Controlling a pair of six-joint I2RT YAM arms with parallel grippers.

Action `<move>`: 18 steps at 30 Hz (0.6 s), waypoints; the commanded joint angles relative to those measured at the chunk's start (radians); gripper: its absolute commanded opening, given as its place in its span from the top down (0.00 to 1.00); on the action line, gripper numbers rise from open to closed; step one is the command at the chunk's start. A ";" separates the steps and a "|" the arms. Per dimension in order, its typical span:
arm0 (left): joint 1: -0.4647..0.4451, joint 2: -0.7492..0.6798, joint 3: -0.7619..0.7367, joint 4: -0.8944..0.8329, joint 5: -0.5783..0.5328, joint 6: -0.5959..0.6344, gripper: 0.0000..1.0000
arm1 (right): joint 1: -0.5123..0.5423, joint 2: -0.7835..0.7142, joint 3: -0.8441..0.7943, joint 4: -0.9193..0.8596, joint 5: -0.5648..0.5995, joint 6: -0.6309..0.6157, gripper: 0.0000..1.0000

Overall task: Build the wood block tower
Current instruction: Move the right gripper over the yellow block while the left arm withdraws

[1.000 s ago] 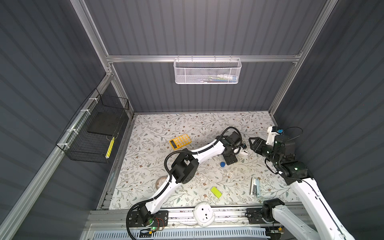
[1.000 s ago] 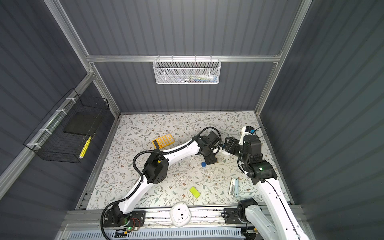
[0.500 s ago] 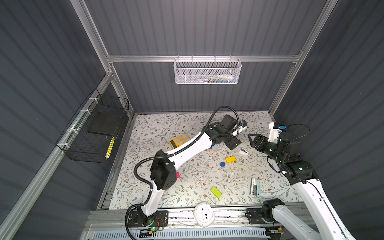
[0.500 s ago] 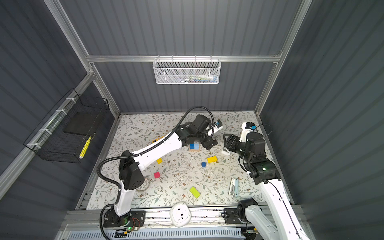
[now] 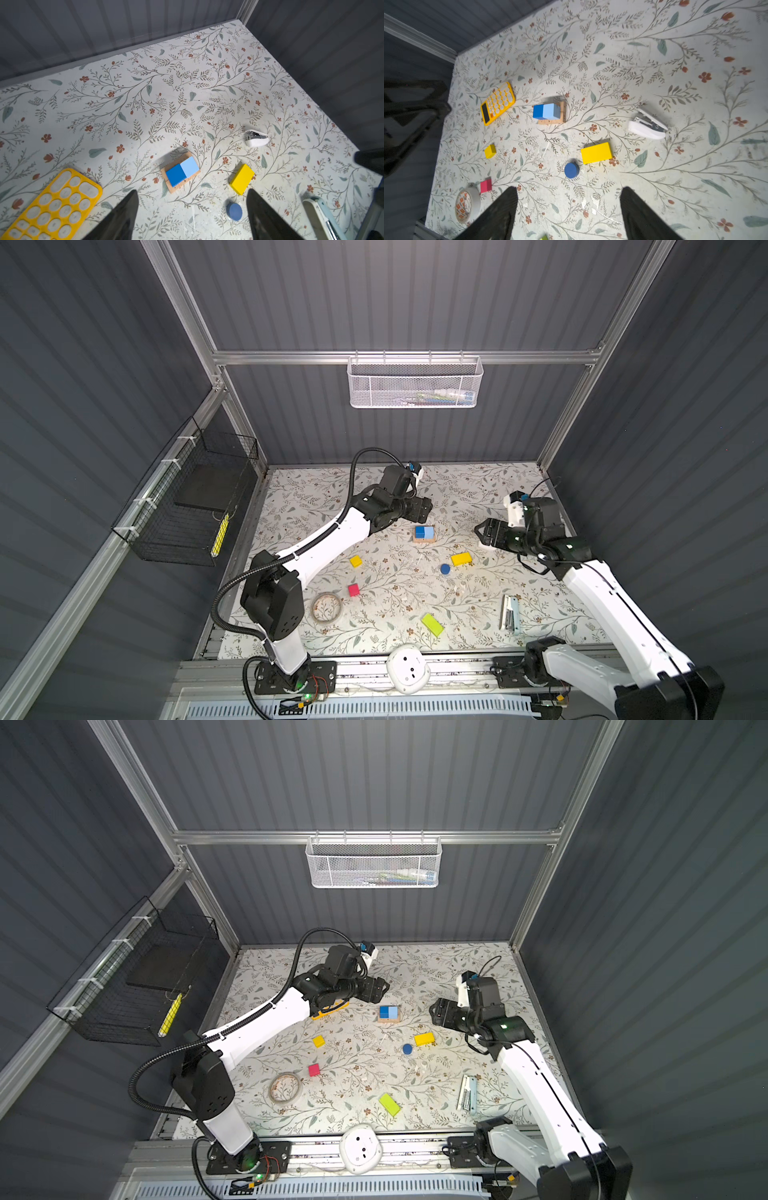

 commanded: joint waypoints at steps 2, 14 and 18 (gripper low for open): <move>0.039 -0.060 -0.052 0.039 -0.025 -0.095 0.18 | 0.043 0.114 0.029 -0.057 0.009 -0.067 0.17; 0.065 -0.122 -0.183 0.063 -0.042 -0.105 0.17 | 0.136 0.399 0.085 -0.058 0.102 -0.125 0.12; 0.072 -0.139 -0.203 0.064 -0.046 -0.086 0.17 | 0.137 0.471 0.128 -0.084 0.151 -0.165 0.12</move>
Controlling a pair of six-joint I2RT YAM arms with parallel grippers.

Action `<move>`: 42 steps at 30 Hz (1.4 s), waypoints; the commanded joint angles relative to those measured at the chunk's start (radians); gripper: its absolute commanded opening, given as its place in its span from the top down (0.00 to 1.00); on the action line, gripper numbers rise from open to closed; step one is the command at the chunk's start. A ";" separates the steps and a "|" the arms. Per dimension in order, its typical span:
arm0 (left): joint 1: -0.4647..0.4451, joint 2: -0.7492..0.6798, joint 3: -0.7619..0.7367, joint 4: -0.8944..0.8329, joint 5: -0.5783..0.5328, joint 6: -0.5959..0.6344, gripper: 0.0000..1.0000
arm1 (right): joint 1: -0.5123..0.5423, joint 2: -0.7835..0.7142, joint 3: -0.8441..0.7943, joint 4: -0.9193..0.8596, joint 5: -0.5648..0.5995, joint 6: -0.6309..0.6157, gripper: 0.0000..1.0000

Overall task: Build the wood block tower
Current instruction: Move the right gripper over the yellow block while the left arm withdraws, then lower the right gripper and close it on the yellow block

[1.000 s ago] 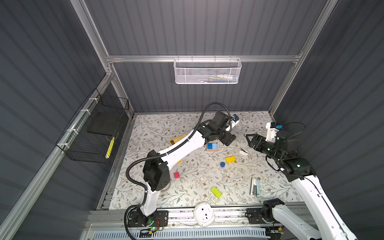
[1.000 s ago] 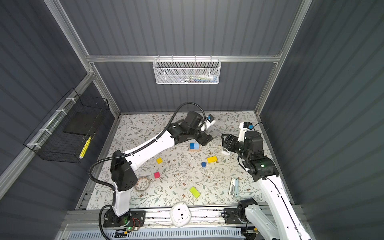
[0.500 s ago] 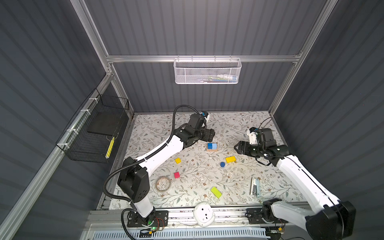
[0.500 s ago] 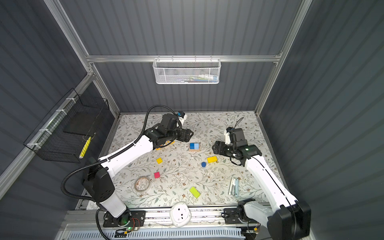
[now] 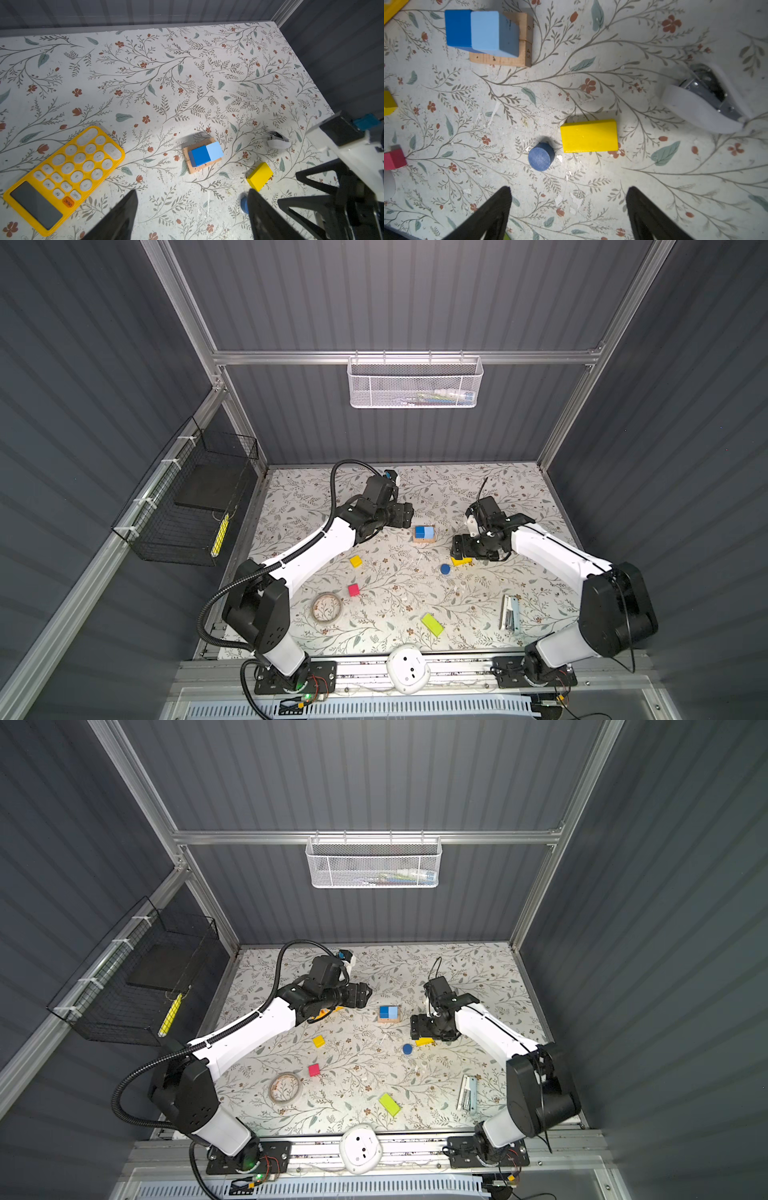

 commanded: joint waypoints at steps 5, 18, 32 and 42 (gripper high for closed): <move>0.019 -0.070 -0.043 0.012 -0.030 0.027 0.17 | 0.004 0.101 0.073 -0.049 0.067 -0.078 0.13; 0.039 -0.057 -0.048 0.007 -0.005 0.032 0.17 | 0.027 0.198 0.101 -0.056 0.084 -0.113 0.14; 0.045 -0.046 -0.048 0.004 0.003 0.029 0.17 | 0.037 0.265 0.129 -0.045 0.123 -0.116 0.15; 0.047 -0.038 -0.045 0.004 0.010 0.030 0.17 | 0.043 0.282 0.130 -0.043 0.126 -0.104 0.23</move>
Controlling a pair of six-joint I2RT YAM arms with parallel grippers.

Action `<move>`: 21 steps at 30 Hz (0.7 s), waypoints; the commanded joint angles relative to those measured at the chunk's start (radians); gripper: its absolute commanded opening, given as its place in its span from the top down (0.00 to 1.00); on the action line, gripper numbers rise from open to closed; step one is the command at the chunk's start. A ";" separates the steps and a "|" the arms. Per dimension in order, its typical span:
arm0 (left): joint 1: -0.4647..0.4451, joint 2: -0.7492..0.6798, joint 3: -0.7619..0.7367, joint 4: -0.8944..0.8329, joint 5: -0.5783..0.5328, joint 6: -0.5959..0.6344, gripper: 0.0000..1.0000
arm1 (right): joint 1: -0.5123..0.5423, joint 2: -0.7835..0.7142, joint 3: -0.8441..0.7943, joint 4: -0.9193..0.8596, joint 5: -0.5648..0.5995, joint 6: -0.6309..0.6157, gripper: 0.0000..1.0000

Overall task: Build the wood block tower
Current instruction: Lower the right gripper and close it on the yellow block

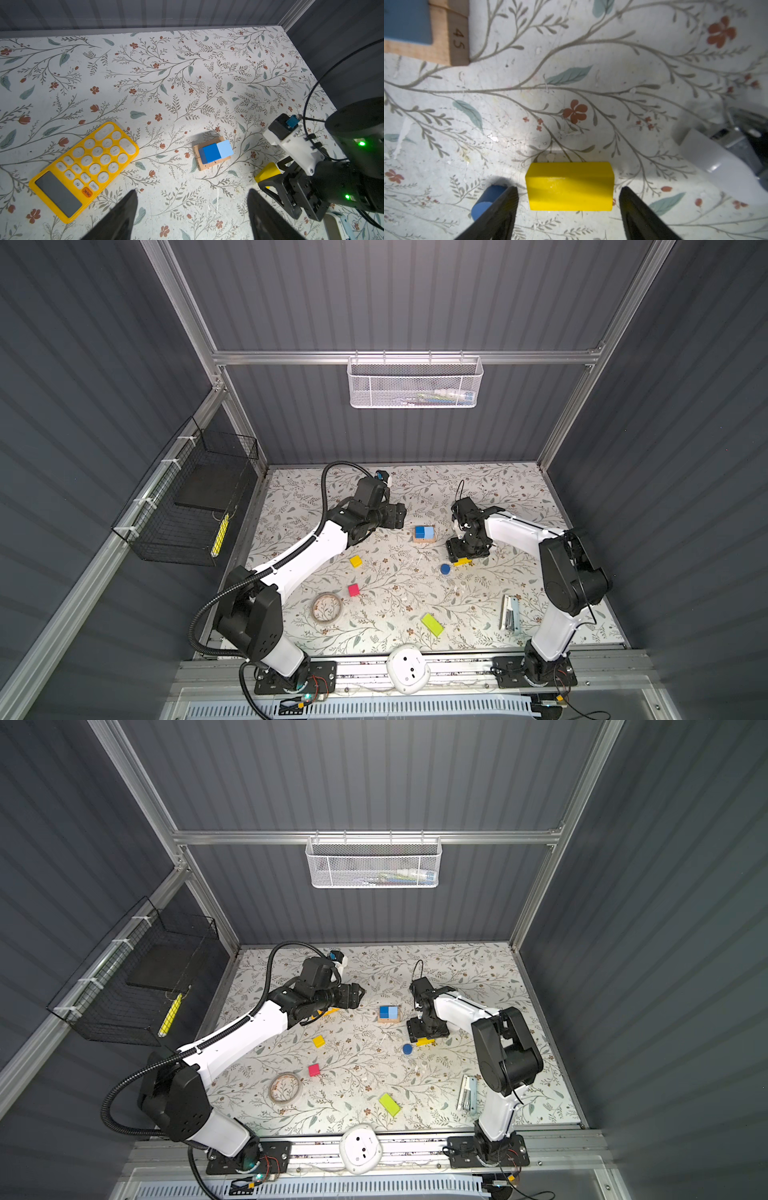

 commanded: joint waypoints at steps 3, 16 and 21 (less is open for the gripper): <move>0.009 0.017 0.008 -0.003 0.014 0.016 0.17 | 0.014 0.022 0.022 -0.021 0.015 0.011 0.26; 0.012 0.021 0.009 0.001 0.027 0.018 0.17 | 0.043 0.038 0.026 -0.033 0.051 0.049 0.29; 0.013 0.018 0.007 0.000 0.030 0.019 0.18 | 0.048 0.042 0.025 -0.030 0.052 0.061 0.31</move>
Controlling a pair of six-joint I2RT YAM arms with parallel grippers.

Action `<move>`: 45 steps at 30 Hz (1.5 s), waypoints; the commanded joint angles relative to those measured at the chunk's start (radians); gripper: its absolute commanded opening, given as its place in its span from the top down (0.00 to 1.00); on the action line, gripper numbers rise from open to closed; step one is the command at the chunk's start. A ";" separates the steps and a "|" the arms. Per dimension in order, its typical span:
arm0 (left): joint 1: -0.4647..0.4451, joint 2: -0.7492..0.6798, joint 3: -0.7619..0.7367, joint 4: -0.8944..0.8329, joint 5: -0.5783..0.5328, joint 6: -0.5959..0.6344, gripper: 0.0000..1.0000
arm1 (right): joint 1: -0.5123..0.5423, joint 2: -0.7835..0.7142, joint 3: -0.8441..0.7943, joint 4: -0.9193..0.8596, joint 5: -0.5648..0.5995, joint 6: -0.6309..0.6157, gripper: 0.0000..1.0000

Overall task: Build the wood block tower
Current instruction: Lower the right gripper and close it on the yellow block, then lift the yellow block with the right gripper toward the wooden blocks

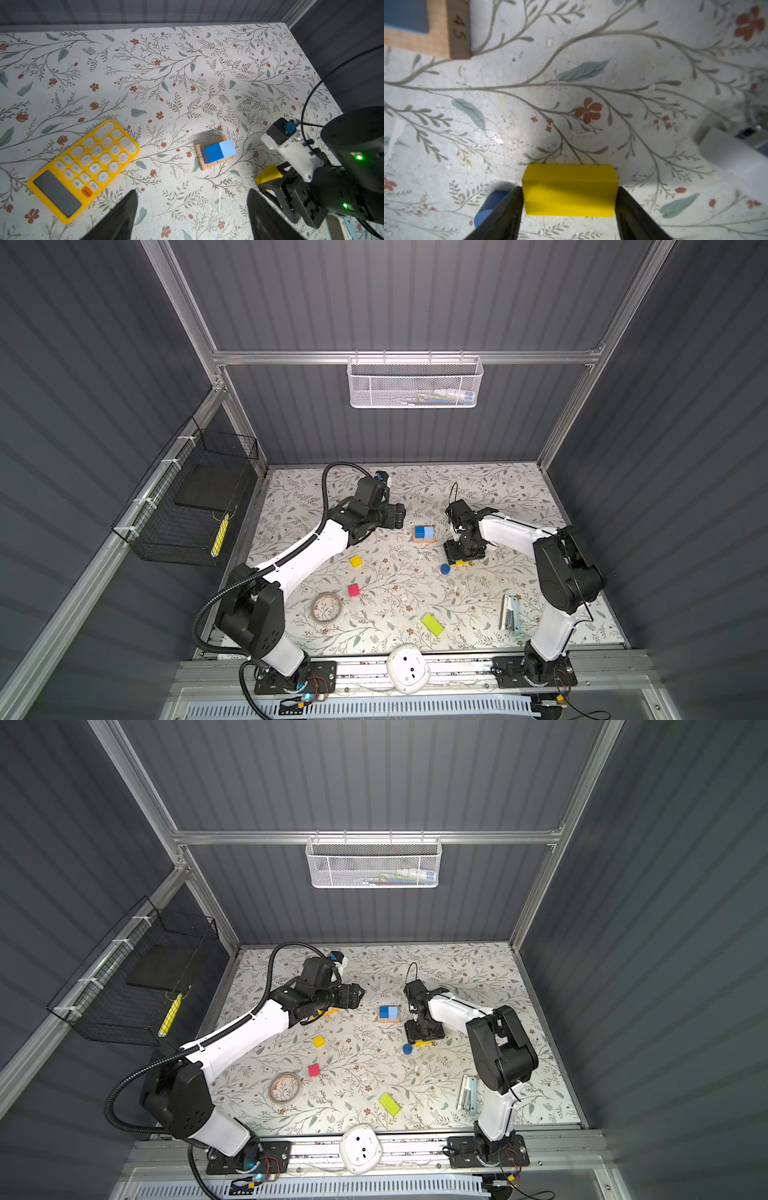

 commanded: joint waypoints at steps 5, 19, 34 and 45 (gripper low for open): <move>0.009 -0.005 -0.001 0.003 0.017 0.017 0.17 | 0.012 0.025 0.017 -0.023 0.020 0.028 0.35; 0.012 -0.014 -0.009 0.004 0.019 0.017 0.18 | 0.020 0.035 0.025 -0.028 0.026 0.039 0.32; 0.028 -0.055 -0.031 0.005 0.012 0.013 0.17 | 0.023 -0.012 0.132 -0.132 0.056 0.077 0.42; 0.143 -0.103 -0.084 -0.003 0.074 -0.010 0.17 | 0.058 0.050 0.414 -0.286 0.031 0.175 0.45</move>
